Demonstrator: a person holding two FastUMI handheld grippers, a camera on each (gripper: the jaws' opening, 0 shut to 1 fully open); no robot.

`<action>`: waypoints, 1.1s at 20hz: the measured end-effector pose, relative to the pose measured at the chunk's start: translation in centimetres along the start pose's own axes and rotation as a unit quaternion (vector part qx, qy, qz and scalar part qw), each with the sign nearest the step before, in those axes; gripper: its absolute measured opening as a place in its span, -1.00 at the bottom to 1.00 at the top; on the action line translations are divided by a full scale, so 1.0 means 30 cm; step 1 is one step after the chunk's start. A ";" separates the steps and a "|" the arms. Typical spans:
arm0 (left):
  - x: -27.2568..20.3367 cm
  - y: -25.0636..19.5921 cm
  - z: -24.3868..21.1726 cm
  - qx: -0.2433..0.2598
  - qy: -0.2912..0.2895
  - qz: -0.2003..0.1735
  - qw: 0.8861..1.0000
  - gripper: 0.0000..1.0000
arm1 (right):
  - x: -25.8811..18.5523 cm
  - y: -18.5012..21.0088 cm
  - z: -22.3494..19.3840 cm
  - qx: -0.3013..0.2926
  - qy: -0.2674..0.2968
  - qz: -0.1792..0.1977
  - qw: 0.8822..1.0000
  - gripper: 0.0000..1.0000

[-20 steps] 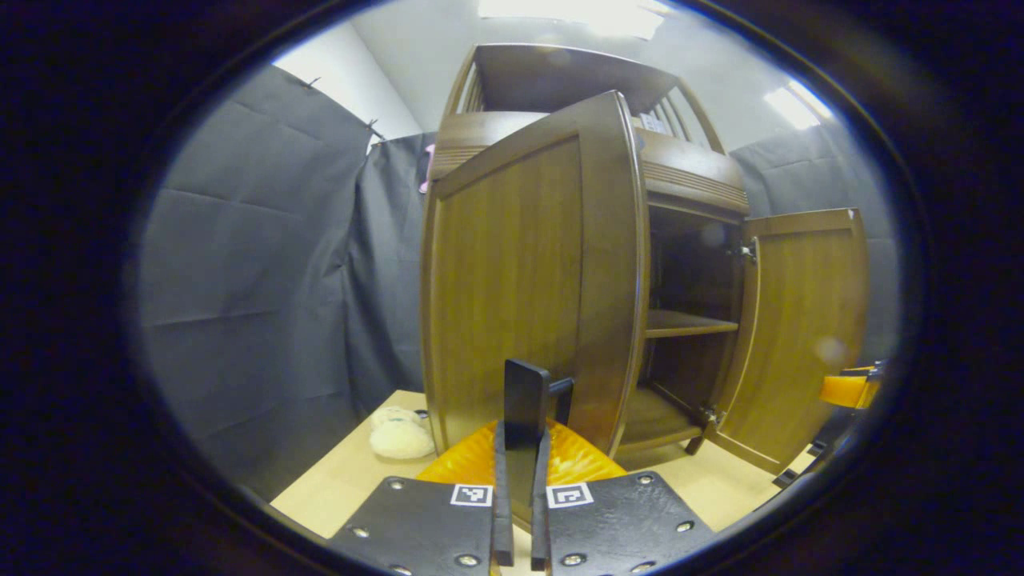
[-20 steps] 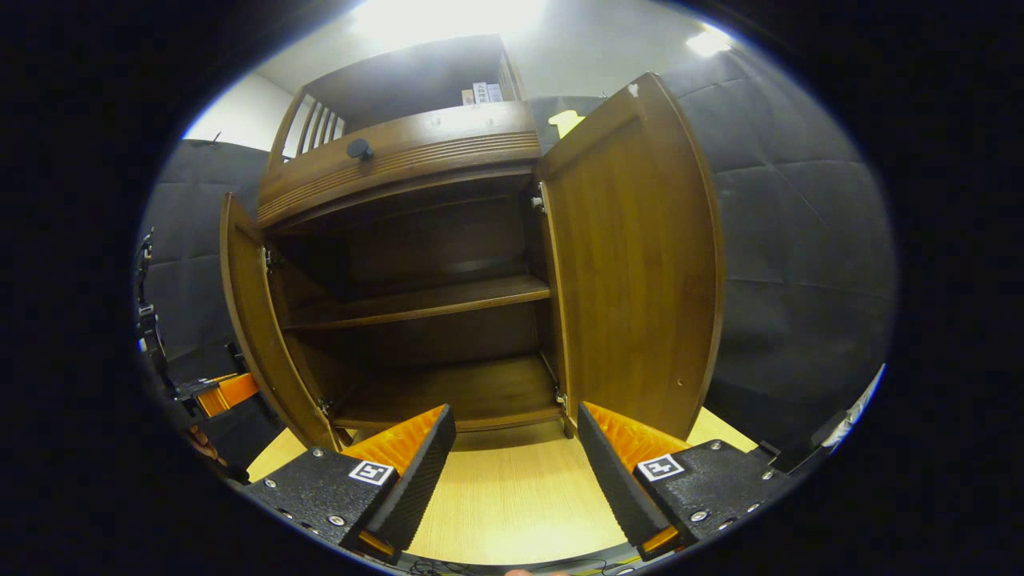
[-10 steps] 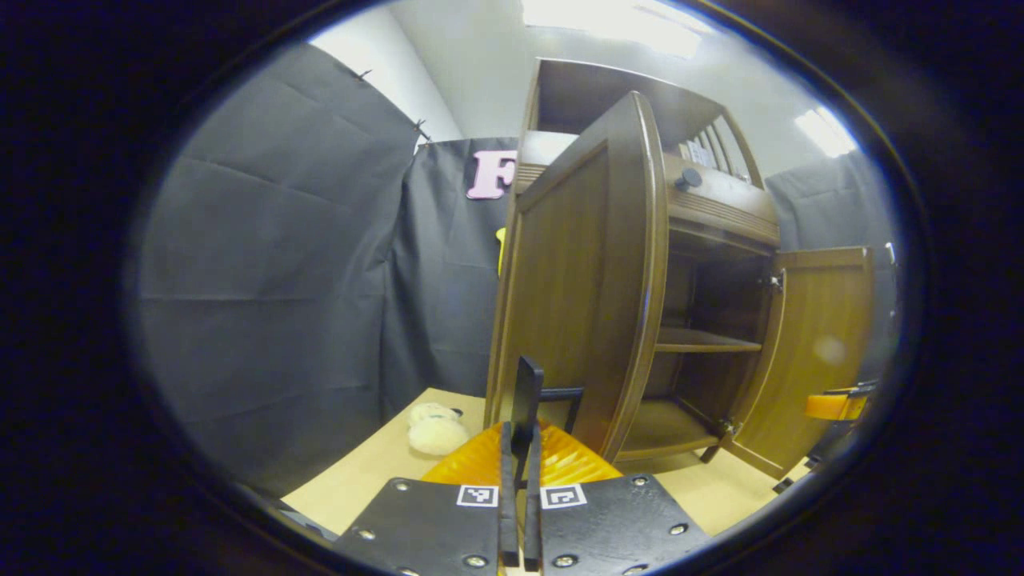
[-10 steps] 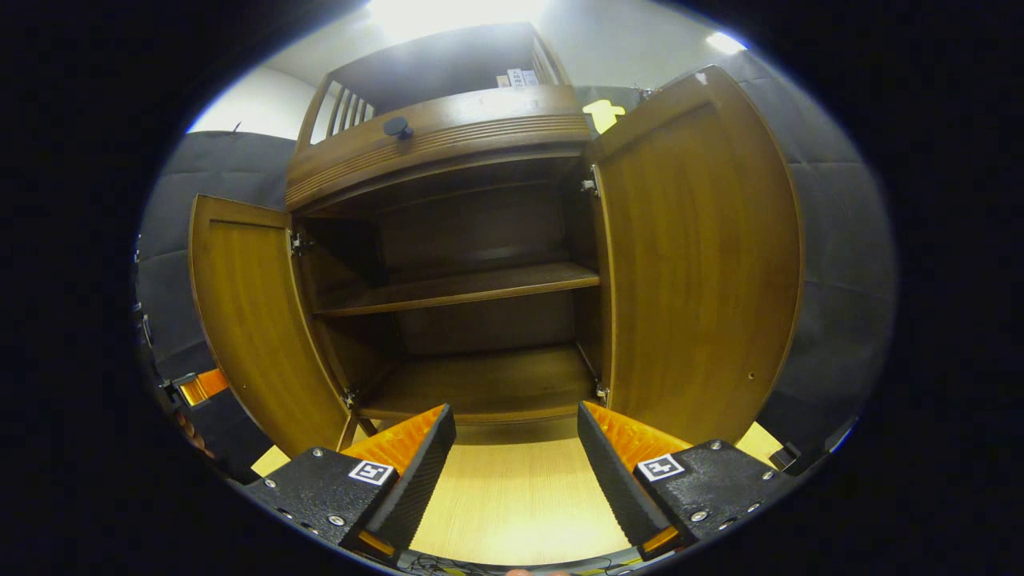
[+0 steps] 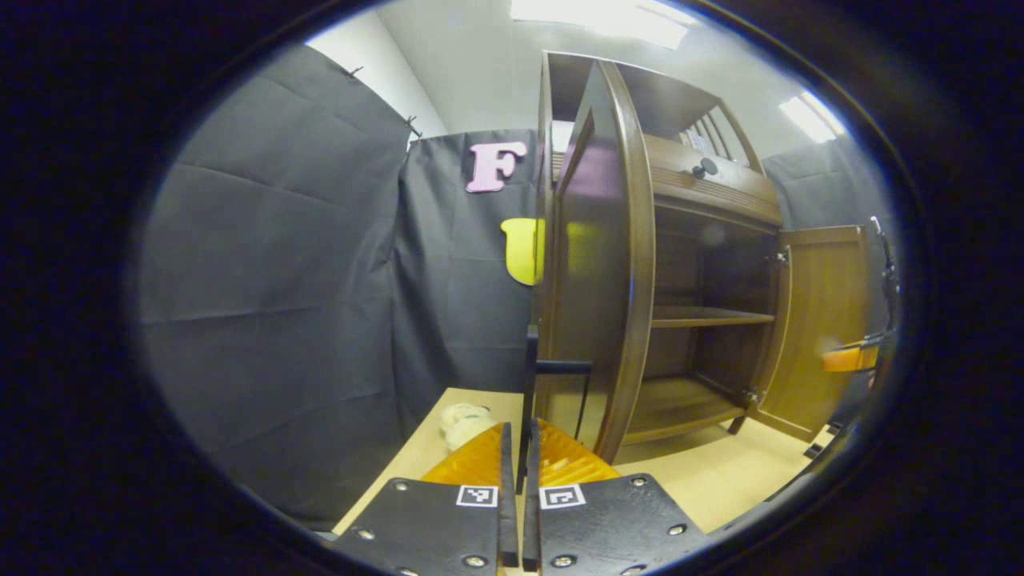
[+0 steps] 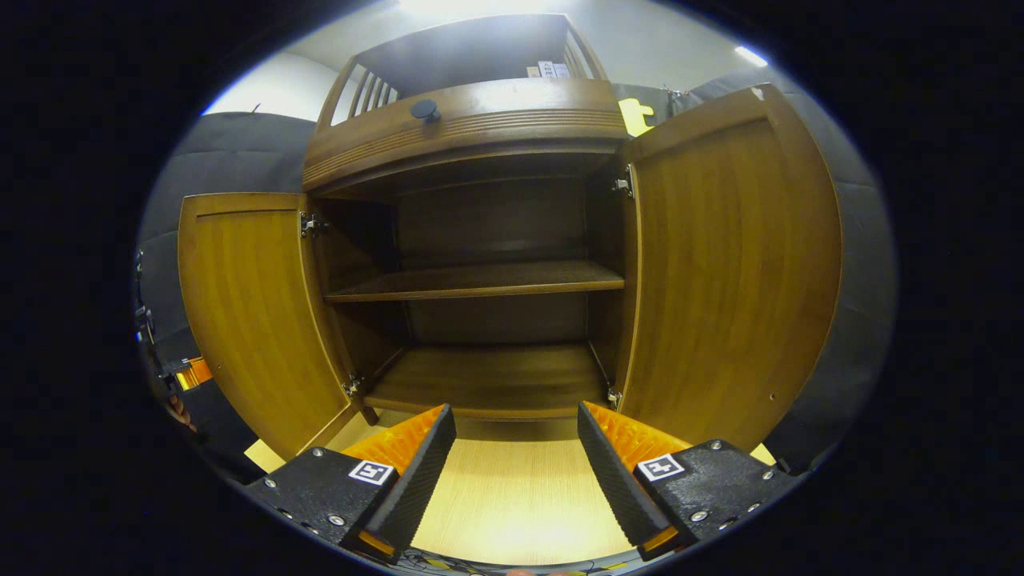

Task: Open the right door of the double-door shoe cabinet with the right hand, and open the left door with the left hand.

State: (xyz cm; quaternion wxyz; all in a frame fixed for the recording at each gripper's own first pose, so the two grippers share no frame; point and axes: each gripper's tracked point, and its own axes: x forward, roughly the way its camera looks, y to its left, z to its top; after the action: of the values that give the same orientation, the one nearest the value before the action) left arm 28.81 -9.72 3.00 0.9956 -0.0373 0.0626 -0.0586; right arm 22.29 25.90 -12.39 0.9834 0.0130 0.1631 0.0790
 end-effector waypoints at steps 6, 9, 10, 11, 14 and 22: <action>0.012 0.020 -0.006 0.013 0.003 -0.011 1.000 -0.92 | 0.041 -0.080 0.075 -0.031 -0.012 -0.020 0.999 0.83; 0.001 0.030 0.004 0.012 -0.002 0.004 1.000 -0.81 | 0.040 -0.114 0.087 -0.028 -0.016 -0.029 0.999 0.83; -0.001 0.025 0.004 0.006 -0.002 0.006 1.000 -0.80 | 0.040 -0.116 0.083 -0.026 -0.015 -0.028 0.999 0.83; -0.008 0.034 0.001 -0.001 -0.001 0.012 1.000 -1.00 | 0.039 -0.119 0.082 -0.026 -0.016 -0.026 0.999 0.83; -0.027 0.050 0.015 -0.014 -0.008 0.039 0.999 -0.80 | 0.024 -0.151 0.081 -0.033 -0.016 -0.030 0.999 0.83; -0.075 0.030 0.102 -0.017 -0.039 0.074 0.996 -0.92 | -0.091 -0.271 0.110 -0.011 -0.037 -0.035 0.999 0.83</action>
State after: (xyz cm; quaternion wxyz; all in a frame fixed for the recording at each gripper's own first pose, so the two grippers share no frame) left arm 27.10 -8.34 6.23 0.9981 -0.0522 0.0269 0.0182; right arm 22.04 17.44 -8.82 0.9910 -0.0007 0.1260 0.0458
